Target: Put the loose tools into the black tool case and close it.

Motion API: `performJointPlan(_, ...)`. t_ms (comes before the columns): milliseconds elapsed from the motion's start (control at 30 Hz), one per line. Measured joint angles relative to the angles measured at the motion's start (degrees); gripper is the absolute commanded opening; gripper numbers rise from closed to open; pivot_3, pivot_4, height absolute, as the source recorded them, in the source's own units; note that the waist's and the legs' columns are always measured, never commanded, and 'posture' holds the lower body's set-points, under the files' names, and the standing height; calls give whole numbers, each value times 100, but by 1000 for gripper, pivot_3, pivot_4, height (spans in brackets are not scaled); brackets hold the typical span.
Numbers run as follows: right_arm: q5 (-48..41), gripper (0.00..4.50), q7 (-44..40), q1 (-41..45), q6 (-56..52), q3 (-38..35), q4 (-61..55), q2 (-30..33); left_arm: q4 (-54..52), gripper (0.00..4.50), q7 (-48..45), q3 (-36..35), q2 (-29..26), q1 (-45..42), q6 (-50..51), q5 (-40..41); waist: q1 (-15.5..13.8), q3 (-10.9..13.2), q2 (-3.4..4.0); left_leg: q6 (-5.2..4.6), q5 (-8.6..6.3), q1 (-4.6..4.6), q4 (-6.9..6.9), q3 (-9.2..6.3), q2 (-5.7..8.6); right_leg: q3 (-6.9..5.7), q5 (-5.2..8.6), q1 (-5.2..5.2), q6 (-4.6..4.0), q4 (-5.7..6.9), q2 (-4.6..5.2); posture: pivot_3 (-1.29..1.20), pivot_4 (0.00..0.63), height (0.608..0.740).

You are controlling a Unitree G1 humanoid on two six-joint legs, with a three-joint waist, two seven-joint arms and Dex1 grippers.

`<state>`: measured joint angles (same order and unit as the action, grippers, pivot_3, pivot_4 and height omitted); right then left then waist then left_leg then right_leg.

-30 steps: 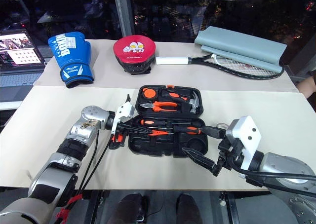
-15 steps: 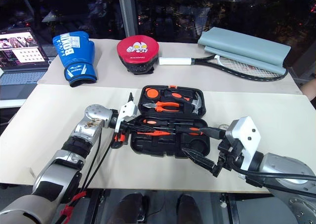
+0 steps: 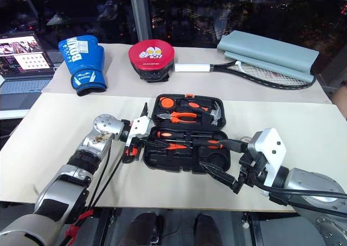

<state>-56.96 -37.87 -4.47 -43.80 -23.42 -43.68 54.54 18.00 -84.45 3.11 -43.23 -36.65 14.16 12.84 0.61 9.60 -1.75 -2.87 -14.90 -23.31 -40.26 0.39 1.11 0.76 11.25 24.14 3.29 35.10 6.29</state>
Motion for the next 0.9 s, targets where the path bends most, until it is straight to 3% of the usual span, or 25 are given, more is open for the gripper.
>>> performJointPlan(100, 66, 4500, -410, 140, 109, -22, 323, 96, -464, 4395, 57, -641, -780, 408, 513, 281, 5, 1, 2, 0, 0, 1, 13, 0, 1, -1, 1, 3, -1, -4, 2, 0, 150, 736)
performJointPlan(300, 277, 4500, -1295, 372, 327, -57, 1017, 350, -1261, 4395, -17, -2145, -2041, 2298, 1198, 690, 3, 5, 5, 2, -1, 5, 35, 6, 2, -3, 3, 8, -3, -13, 13, 0, 150, 736)
performJointPlan(467, 618, 4500, -1659, 627, 492, 56, 1466, 383, -1694, 4395, 173, -2813, -2233, 3103, 1652, 823, -116, 8, 10, 12, 5, 17, 35, 5, -3, -11, 12, 6, -12, -11, 17, 0, 150, 736)
performJointPlan(533, 661, 4500, -1696, 772, 511, 139, 1508, 355, -2054, 4395, 364, -2754, -2234, 3095, 2082, 978, -140, 9, 9, 15, 7, 17, 35, 2, -4, -15, 12, 6, -12, -12, 16, 0, 150, 736)
performJointPlan(667, 685, 4500, -1780, 917, 529, 500, 1432, 213, -3164, 4395, 1223, -1793, -2253, 2300, 4080, 1442, -148, 9, 7, 15, 7, 8, 32, 2, 4, -10, 10, 3, -5, -3, 11, 0, 150, 736)
performJointPlan(767, 737, 4500, -1708, 936, 532, 627, 1332, 40, -3389, 4395, 2139, -1113, -2042, 1426, 5799, 1541, -92, 9, 6, 15, 7, 9, 36, 5, 4, -3, 9, 8, -7, 7, -3, 0, 150, 736)
performJointPlan(900, 766, 4500, -1457, 880, 532, 721, 1109, -227, -3384, 4395, 2999, -315, -1629, 442, 7368, 1771, -50, 16, -5, 19, 9, 9, 38, -1, 3, -3, 10, 9, -8, 12, -8, 0, 150, 736)
